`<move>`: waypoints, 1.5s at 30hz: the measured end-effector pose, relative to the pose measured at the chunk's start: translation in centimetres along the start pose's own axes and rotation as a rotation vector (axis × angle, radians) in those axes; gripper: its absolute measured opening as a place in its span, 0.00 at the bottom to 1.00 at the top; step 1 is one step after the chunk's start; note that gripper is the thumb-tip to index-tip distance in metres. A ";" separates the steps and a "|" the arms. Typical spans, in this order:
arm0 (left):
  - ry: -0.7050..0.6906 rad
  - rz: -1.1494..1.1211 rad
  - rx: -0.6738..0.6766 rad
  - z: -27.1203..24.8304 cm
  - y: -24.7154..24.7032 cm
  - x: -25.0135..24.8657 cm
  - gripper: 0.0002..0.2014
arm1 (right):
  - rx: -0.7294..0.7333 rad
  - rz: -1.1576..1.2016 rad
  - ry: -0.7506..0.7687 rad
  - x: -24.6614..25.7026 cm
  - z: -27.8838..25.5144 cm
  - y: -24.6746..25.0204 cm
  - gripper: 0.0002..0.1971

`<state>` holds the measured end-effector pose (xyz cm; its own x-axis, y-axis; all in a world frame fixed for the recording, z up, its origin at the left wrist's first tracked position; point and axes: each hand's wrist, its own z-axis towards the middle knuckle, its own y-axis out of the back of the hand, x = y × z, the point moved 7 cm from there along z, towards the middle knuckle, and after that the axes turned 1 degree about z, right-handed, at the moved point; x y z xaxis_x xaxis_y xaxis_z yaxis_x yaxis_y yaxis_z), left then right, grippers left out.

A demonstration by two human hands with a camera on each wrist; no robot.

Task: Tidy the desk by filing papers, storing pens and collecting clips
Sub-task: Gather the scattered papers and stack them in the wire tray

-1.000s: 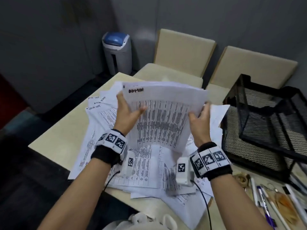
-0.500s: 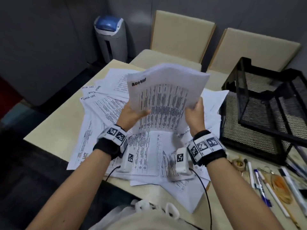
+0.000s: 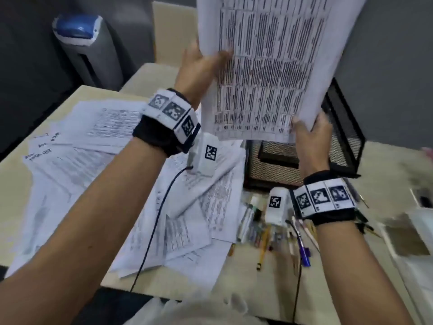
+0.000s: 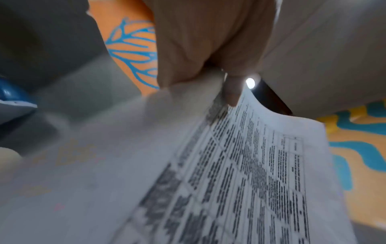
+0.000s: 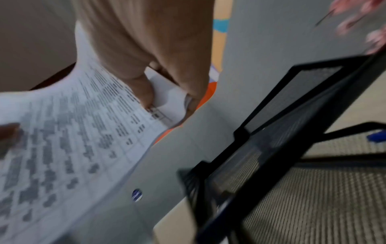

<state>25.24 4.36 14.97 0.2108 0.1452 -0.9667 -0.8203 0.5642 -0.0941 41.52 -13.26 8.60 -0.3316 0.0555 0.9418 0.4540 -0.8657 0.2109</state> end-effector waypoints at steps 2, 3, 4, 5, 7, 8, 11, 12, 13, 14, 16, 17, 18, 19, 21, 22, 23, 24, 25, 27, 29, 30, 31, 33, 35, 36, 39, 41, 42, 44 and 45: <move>0.069 0.150 0.093 0.4 -5.0 2.2 0.28 | -0.094 -0.071 -0.046 -1.3 2.1 3.8 0.16; 0.073 0.258 0.137 -0.1 -7.4 3.6 0.31 | -0.105 -0.124 -0.079 -2.1 2.9 5.3 0.17; 0.054 0.360 0.177 -0.6 -9.6 4.8 0.36 | -0.107 -0.179 -0.116 -3.1 3.6 6.5 0.18; 0.038 0.448 0.210 -1.3 -11.5 5.8 0.40 | -0.105 -0.232 -0.157 -4.2 4.1 7.5 0.18; 0.067 0.575 0.265 -2.3 -14.4 8.1 0.44 | -0.080 -0.350 -0.243 -6.4 4.8 9.0 0.20; 0.088 0.629 0.303 -2.6 -15.5 9.3 0.44 | -0.053 -0.402 -0.276 -7.4 5.0 9.3 0.20; 0.137 0.836 0.414 -2.9 -18.1 12.3 0.40 | 0.033 -0.533 -0.330 -9.5 5.5 9.6 0.20; 0.143 0.919 0.426 -2.9 -18.4 13.0 0.36 | 0.054 -0.565 -0.331 -10.1 5.7 9.5 0.20; 0.153 0.995 0.432 -2.9 -18.6 13.7 0.33 | 0.067 -0.587 -0.322 -10.4 5.8 9.5 0.19; 0.164 1.078 0.439 -2.9 -18.7 14.3 0.32 | 0.077 -0.606 -0.298 -10.6 5.8 9.4 0.20; 0.159 1.263 0.452 -2.9 -18.7 15.0 0.30 | 0.098 -0.652 -0.216 -10.6 6.2 9.1 0.23; 0.129 1.329 0.446 -2.9 -18.7 15.1 0.30 | 0.110 -0.680 -0.173 -10.4 6.3 8.9 0.24; 0.099 1.361 0.436 -2.8 -18.7 15.0 0.32 | 0.120 -0.718 -0.135 -10.2 6.3 8.7 0.26; 0.079 1.377 0.433 -2.7 -18.5 14.9 0.34 | 0.124 -0.774 -0.104 -9.9 6.2 8.5 0.27; 0.011 1.369 0.434 -2.6 -18.1 13.9 0.34 | 0.103 -0.895 -0.048 -8.8 5.7 8.0 0.31; -0.038 1.342 0.415 -2.7 -17.4 12.8 0.33 | 0.082 -0.921 -0.011 -7.9 5.4 7.4 0.31; -0.096 1.301 0.374 -2.7 -16.3 11.6 0.30 | 0.064 -0.903 0.029 -6.8 5.0 6.5 0.31; -0.149 1.257 0.316 -2.9 -14.8 10.3 0.28 | 0.054 -0.849 0.070 -5.6 4.5 5.3 0.30; -0.176 1.213 0.248 -3.0 -12.7 9.3 0.26 | 0.053 -0.776 0.113 -4.4 4.0 3.8 0.28; -0.113 1.157 0.130 -2.9 -7.3 8.9 0.24 | 0.079 -0.632 0.185 -2.1 2.7 0.0 0.25; 0.089 1.165 0.049 -2.8 -0.5 10.5 0.24 | 0.137 -0.536 0.251 -0.3 0.9 -4.4 0.21; 0.214 1.183 0.021 -3.1 3.0 11.8 0.24 | 0.183 -0.508 0.281 0.3 -0.1 -6.8 0.20; 0.334 1.213 -0.003 -3.6 6.7 13.1 0.24 | 0.245 -0.489 0.306 0.5 -1.1 -9.4 0.18; 0.528 1.286 -0.020 -5.4 13.5 15.6 0.26 | 0.412 -0.485 0.301 -0.2 -3.4 -14.5 0.17; 0.707 1.327 0.011 -8.1 19.5 17.9 0.31 | 0.607 -0.549 0.236 -2.0 -5.7 -19.3 0.17; 0.794 1.328 0.048 -9.8 22.2 19.0 0.34 | 0.703 -0.608 0.211 -2.9 -6.9 -21.4 0.18; 0.954 1.332 0.206 -15.1 27.4 21.8 0.38 | 0.943 -0.766 0.224 -5.2 -10.0 -27.0 0.21; 0.923 1.371 0.282 -17.7 28.8 22.7 0.38 | 1.030 -0.865 0.294 -5.7 -11.4 -30.7 0.24; 0.878 1.395 0.325 -18.6 28.9 22.9 0.37 | 1.058 -0.920 0.343 -5.8 -11.9 -32.6 0.25; 0.799 1.438 0.426 -19.5 28.8 22.8 0.36 | 1.121 -1.013 0.431 -6.2 -13.0 -36.5 0.33; 0.785 1.434 0.456 -19.6 29.0 22.6 0.36 | 1.163 -1.056 0.446 -6.6 -13.5 -38.2 0.39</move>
<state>-4.19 8.01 -14.25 -0.9198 0.3800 -0.0975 0.1341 0.5380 0.8322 15.24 12.72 -9.22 -0.9872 0.0273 0.1571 0.1582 0.2928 0.9430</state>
